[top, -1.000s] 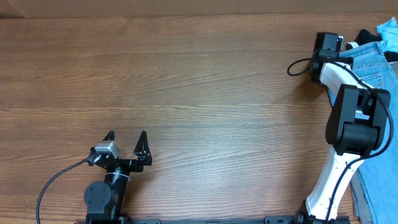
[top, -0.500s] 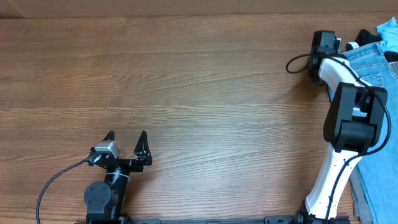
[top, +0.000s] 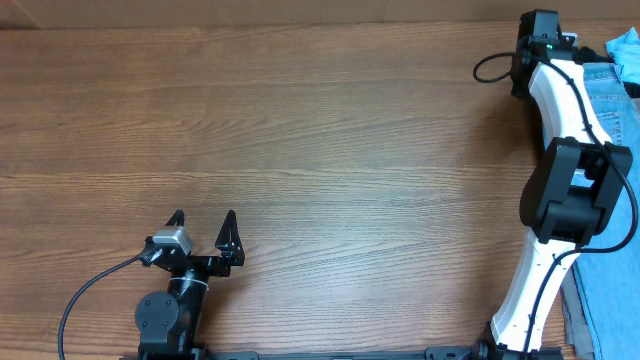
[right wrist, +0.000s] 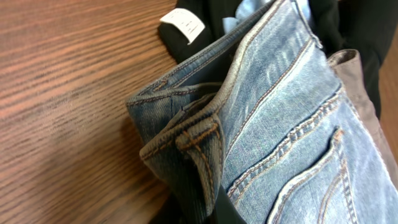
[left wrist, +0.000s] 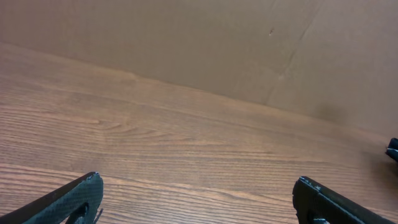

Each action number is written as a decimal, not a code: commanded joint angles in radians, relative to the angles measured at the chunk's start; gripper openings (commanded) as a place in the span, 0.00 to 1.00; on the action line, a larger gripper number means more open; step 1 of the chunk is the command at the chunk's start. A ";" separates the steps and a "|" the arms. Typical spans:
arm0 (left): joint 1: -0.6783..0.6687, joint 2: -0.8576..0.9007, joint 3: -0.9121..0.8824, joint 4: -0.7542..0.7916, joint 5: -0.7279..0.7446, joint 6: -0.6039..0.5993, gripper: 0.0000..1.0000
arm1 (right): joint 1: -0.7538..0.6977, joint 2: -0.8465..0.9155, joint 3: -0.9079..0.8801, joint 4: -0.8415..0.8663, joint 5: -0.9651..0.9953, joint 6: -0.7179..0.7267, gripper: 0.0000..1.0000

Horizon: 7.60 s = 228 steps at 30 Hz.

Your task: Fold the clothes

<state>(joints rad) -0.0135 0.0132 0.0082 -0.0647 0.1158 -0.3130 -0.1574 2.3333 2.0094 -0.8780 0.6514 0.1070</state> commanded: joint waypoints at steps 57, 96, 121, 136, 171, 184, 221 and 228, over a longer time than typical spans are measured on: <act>-0.007 -0.009 -0.003 -0.002 0.004 -0.009 1.00 | 0.022 0.019 -0.007 0.141 -0.261 0.107 0.34; -0.007 -0.009 -0.003 -0.002 0.004 -0.009 1.00 | -0.010 0.230 -0.008 0.056 -0.286 -0.037 0.60; -0.007 -0.009 -0.003 -0.002 0.004 -0.009 1.00 | -0.034 0.132 0.021 0.005 -0.206 0.051 0.04; -0.007 -0.009 -0.003 -0.002 0.004 -0.009 1.00 | -0.032 -0.356 0.021 0.000 -0.256 0.055 0.04; -0.007 -0.009 -0.003 -0.002 0.004 -0.009 1.00 | 0.825 -0.138 0.099 0.402 -1.059 0.482 0.04; -0.007 -0.009 -0.003 -0.002 0.004 -0.009 1.00 | 0.986 -0.124 0.145 0.449 -1.157 0.435 0.73; -0.007 -0.009 -0.003 -0.002 0.004 -0.009 1.00 | 0.170 -0.756 0.191 -0.816 -0.430 0.474 1.00; -0.007 -0.006 -0.003 -0.002 0.004 -0.009 1.00 | 0.093 -0.945 -0.356 -0.808 -0.470 0.523 1.00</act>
<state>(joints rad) -0.0135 0.0132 0.0082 -0.0647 0.1158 -0.3130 -0.0372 1.4189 1.8446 -1.6985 0.1654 0.5957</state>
